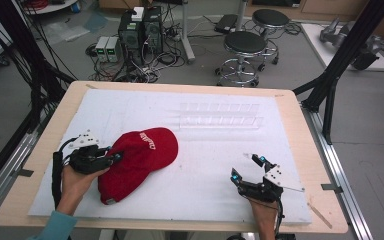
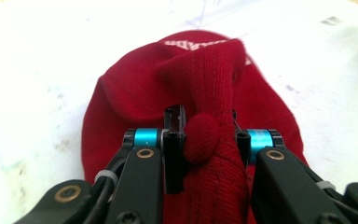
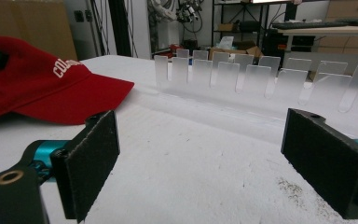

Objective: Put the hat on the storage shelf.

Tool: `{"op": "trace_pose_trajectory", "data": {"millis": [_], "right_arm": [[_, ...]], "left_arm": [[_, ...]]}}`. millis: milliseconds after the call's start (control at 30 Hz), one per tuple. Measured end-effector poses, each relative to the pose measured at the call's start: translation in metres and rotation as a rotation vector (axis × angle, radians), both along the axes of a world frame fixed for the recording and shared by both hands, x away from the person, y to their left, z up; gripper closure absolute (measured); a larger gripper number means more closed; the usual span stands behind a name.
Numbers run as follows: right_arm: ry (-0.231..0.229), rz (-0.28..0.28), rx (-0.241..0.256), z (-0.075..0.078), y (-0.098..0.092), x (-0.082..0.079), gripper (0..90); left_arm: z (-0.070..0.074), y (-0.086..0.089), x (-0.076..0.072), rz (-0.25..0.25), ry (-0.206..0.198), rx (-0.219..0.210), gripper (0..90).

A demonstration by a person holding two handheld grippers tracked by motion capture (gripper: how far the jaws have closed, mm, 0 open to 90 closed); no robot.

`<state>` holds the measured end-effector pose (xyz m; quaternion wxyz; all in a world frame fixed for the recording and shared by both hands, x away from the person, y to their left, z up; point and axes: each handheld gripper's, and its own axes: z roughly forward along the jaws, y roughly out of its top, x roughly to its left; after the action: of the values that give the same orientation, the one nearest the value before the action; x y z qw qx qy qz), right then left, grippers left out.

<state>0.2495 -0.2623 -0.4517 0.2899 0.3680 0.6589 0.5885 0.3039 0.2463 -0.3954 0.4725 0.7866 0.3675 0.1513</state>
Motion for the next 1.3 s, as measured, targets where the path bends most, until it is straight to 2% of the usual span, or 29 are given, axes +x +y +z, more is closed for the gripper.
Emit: {"op": "trace_pose_trajectory", "data": {"millis": [167,300,333,433,600,633,700,767,800,967,1000,1067,1133,1200,1233,1300], "right_arm": [[0.001,-0.001,0.002,0.000,0.000,0.000,10.2],[0.003,-0.001,0.003,0.000,0.000,0.000,10.2],[0.003,-0.001,0.003,0.000,0.000,0.000,10.2],[0.003,0.000,0.002,0.000,0.000,0.000,10.2],[-0.001,0.001,-0.002,0.000,0.000,0.000,10.2],[-0.001,0.001,-0.002,0.000,0.000,0.000,10.2],[0.009,0.005,0.001,0.000,0.000,0.000,10.2],[0.010,0.005,0.001,0.000,0.000,0.000,10.2],[0.010,0.005,-0.005,0.001,0.000,0.001,10.2],[0.035,0.026,-0.025,0.002,0.002,0.004,10.2],[0.031,0.031,-0.034,0.002,0.003,0.005,10.2],[0.021,0.036,-0.048,0.004,0.004,0.005,10.2],[0.019,0.043,-0.048,0.005,0.005,0.005,10.2],[0.013,0.076,-0.046,0.012,0.009,0.007,10.2],[0.013,0.076,-0.046,0.012,0.009,0.007,10.2],[0.011,0.110,-0.063,0.024,0.014,0.010,10.2]], "left_arm": [[0.007,-0.002,0.001,-0.067,-0.035,0.000,74.2],[0.012,-0.007,0.004,-0.135,-0.042,-0.012,74.3],[0.012,-0.007,0.004,-0.135,-0.042,-0.012,74.4],[0.018,-0.011,0.007,-0.197,-0.060,-0.020,74.5],[0.029,-0.019,0.011,-0.283,-0.077,0.009,74.7],[0.029,-0.019,0.011,-0.283,-0.077,0.009,74.7],[0.036,-0.025,0.014,-0.328,-0.089,0.018,74.7],[0.038,-0.027,0.016,-0.339,-0.095,0.022,74.7],[0.043,-0.031,0.018,-0.367,-0.096,0.018,74.7],[0.052,-0.044,0.023,-0.445,-0.111,0.022,74.7],[0.052,-0.044,0.023,-0.445,-0.111,0.022,74.7],[0.055,-0.051,0.026,-0.480,-0.115,0.046,74.7],[0.056,-0.053,0.026,-0.485,-0.114,0.053,74.7],[0.059,-0.059,0.029,-0.496,-0.110,0.070,74.7],[0.059,-0.059,0.029,-0.496,-0.110,0.070,74.7],[0.060,-0.062,0.030,-0.502,-0.111,0.064,74.7]]}}
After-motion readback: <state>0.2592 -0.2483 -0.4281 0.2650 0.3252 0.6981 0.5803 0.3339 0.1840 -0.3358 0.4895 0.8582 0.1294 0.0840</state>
